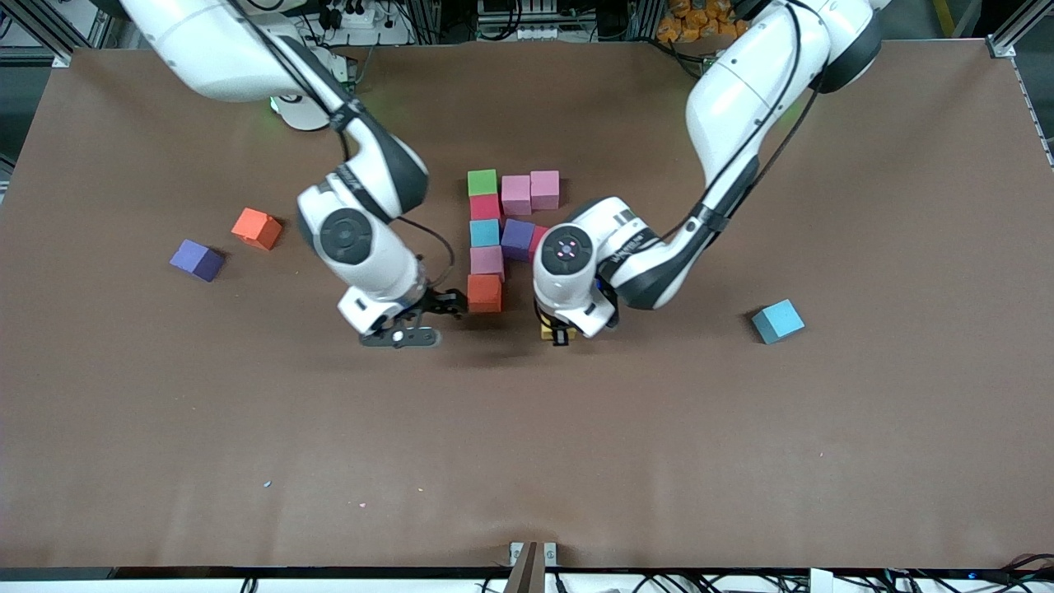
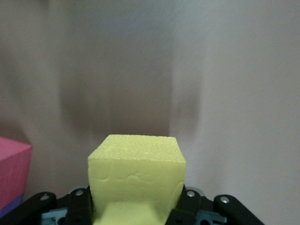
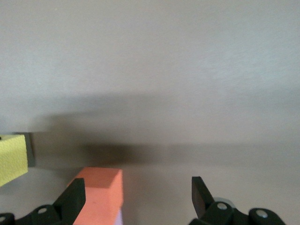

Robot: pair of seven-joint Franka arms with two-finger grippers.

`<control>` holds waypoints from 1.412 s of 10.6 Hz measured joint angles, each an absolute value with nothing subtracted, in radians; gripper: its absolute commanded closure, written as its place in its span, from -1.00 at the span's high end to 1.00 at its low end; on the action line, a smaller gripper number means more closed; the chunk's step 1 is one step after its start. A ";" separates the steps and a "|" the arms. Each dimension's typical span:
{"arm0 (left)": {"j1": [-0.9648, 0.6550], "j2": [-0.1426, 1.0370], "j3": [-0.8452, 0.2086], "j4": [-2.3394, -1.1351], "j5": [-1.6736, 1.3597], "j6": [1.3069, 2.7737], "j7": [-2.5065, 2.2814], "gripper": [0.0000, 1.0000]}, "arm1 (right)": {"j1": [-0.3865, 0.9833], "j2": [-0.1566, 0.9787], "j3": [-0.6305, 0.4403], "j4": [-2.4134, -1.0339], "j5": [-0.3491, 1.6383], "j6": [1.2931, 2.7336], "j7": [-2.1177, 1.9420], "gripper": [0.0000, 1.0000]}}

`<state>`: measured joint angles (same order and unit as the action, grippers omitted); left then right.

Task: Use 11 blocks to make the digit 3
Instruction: 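Lower the yellow cube at the column while the right gripper reaches purple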

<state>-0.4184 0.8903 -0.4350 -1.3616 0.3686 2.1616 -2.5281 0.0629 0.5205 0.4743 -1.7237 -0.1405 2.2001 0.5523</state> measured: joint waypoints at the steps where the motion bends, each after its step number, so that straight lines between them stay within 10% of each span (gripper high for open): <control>1: -0.439 0.899 -0.434 -1.360 0.369 2.167 -2.547 -0.96 | -0.011 0.512 0.521 -1.709 -0.140 2.144 0.498 1.00; 6: -0.495 0.922 -0.432 -1.340 0.366 2.204 -2.566 -0.96 | -0.308 0.496 0.686 -1.651 -0.141 1.965 0.247 1.00; 15: -0.544 0.963 -0.412 -1.305 0.366 2.232 -2.577 -0.78 | -0.487 0.337 0.632 -1.513 -0.091 1.672 -0.148 1.00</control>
